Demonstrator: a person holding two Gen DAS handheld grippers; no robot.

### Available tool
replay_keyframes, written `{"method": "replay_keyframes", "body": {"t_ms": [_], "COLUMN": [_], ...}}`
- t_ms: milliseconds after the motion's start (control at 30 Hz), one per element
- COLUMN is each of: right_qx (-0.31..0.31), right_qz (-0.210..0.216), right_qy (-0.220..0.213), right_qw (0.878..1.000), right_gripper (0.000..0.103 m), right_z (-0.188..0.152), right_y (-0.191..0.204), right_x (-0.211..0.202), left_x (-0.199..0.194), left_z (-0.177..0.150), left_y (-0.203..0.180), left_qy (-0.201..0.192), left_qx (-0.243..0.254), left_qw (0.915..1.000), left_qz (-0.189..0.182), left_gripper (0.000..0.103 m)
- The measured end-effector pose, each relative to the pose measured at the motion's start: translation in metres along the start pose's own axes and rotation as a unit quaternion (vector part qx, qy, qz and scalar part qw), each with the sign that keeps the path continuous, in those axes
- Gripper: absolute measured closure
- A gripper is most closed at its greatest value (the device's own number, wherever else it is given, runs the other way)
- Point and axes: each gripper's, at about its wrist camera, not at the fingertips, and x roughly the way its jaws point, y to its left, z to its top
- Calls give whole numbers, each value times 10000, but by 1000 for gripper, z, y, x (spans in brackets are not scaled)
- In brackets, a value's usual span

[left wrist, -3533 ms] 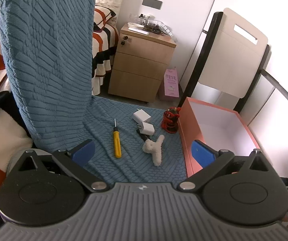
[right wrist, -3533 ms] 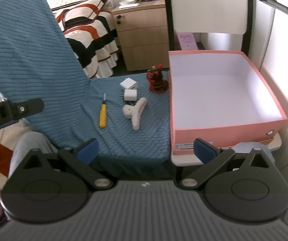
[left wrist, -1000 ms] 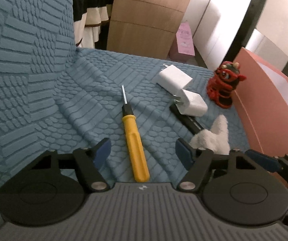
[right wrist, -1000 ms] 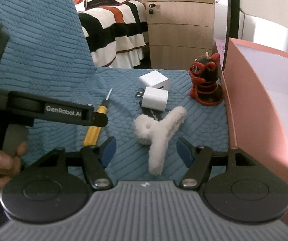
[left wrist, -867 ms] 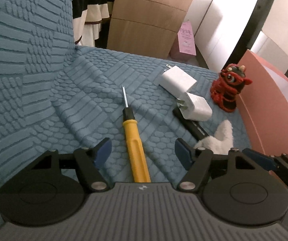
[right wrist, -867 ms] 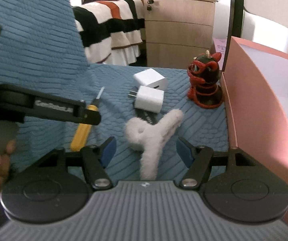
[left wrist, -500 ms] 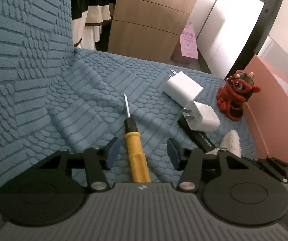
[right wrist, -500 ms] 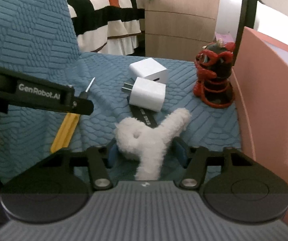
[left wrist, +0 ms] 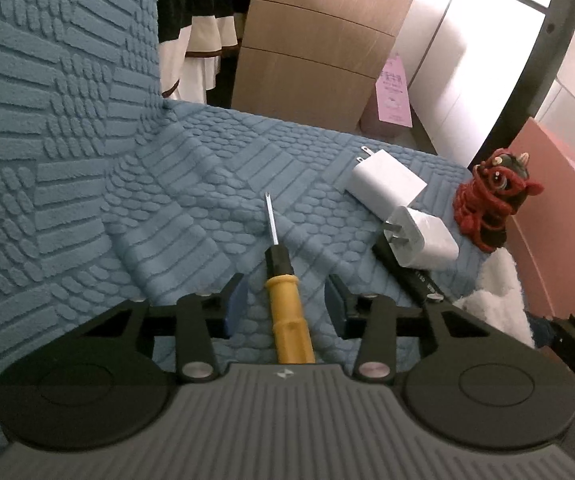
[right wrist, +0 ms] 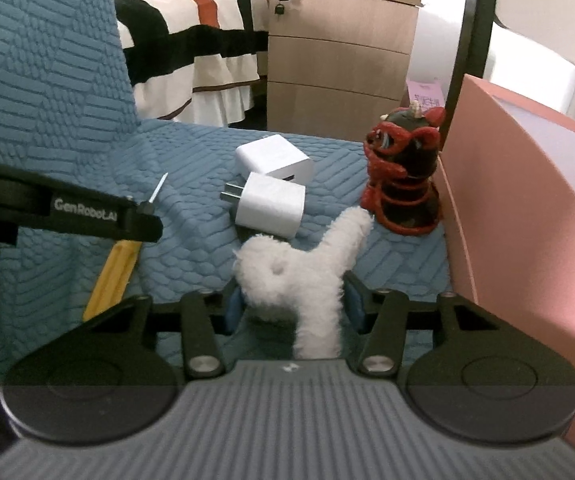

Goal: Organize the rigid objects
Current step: 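Grasp the yellow screwdriver with the left tool while the right tool holds the toy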

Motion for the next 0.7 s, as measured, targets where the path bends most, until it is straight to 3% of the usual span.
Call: {"method": "replay_keyframes", "body": {"t_ms": [467, 500, 567, 700], "right_qx": [-50, -41, -44, -104], "right_qz": [109, 112, 114, 57], "right_qy": [329, 338, 328, 229], "right_qw": [9994, 9994, 9994, 9997], "right_gripper": [50, 50, 50, 50], "right_z": [0, 0, 0, -1], "right_y": [9, 10, 11, 11], "right_x": [-7, -8, -11, -19], "left_x": [6, 7, 6, 0], "left_z": [-6, -6, -6, -6], "left_y": [-16, -18, -19, -15], "left_qy": [-108, -113, -101, -69], "left_qx": [340, 365, 374, 166], "left_qw": [9989, 9988, 9985, 9996], "left_qz": [302, 321, 396, 219], "left_gripper": [58, 60, 79, 81]}}
